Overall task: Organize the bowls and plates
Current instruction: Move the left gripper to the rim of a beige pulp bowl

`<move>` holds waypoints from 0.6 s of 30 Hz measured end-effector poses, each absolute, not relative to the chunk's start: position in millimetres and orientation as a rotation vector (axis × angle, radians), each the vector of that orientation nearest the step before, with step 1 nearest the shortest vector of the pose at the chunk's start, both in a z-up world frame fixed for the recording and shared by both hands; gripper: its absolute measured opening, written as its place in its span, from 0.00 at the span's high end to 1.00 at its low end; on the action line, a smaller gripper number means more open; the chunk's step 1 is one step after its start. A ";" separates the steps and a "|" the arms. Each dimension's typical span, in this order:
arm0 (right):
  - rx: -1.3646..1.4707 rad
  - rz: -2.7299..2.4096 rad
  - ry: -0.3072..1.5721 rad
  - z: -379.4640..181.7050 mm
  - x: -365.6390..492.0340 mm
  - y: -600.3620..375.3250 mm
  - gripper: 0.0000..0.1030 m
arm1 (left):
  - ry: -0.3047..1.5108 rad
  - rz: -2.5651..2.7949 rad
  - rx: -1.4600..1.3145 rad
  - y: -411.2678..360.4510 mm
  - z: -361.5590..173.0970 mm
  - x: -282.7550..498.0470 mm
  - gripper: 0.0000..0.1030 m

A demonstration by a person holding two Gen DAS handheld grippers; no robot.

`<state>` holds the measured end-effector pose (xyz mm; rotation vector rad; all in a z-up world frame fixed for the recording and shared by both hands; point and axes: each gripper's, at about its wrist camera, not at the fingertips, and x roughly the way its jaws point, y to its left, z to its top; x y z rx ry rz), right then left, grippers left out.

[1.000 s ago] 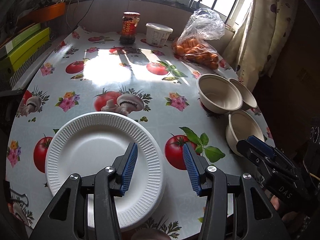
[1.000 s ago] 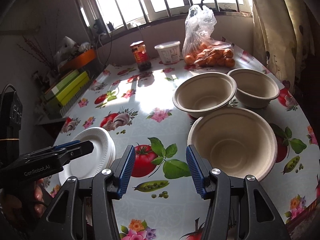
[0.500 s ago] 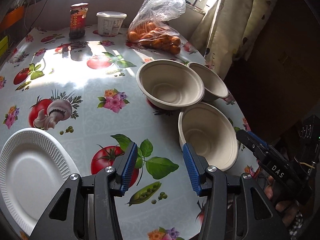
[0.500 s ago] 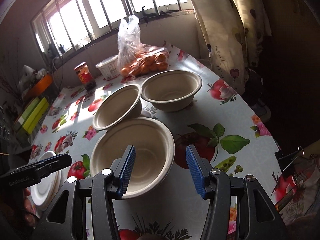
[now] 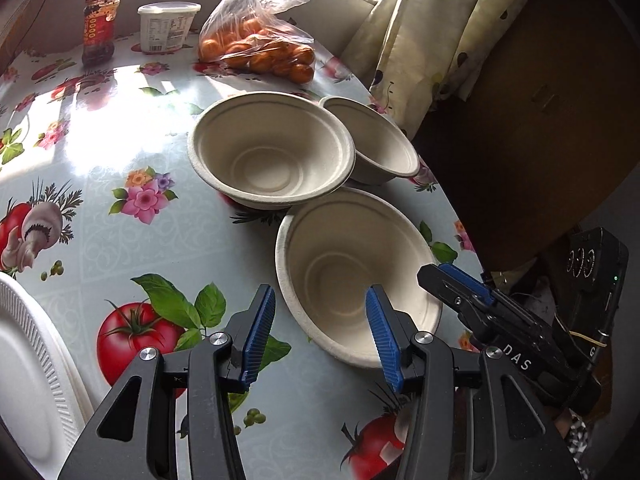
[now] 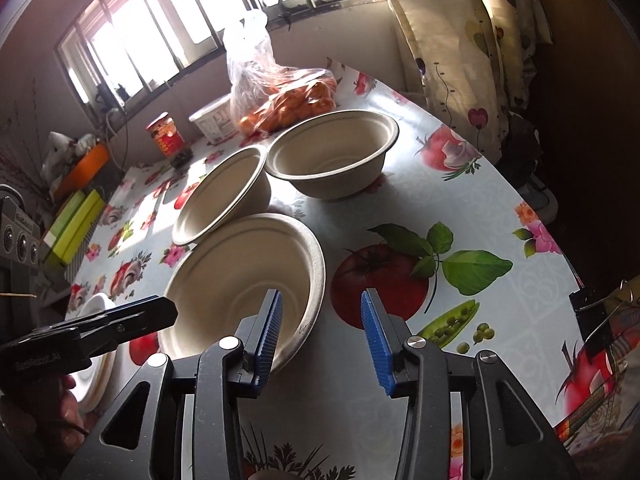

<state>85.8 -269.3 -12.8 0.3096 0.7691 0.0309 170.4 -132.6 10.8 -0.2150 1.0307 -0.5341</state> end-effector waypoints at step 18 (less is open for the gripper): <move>0.289 0.075 0.790 -12.1 66.4 -256.0 0.73 | 1.053 -0.580 -0.185 -138.4 9.7 150.2 0.53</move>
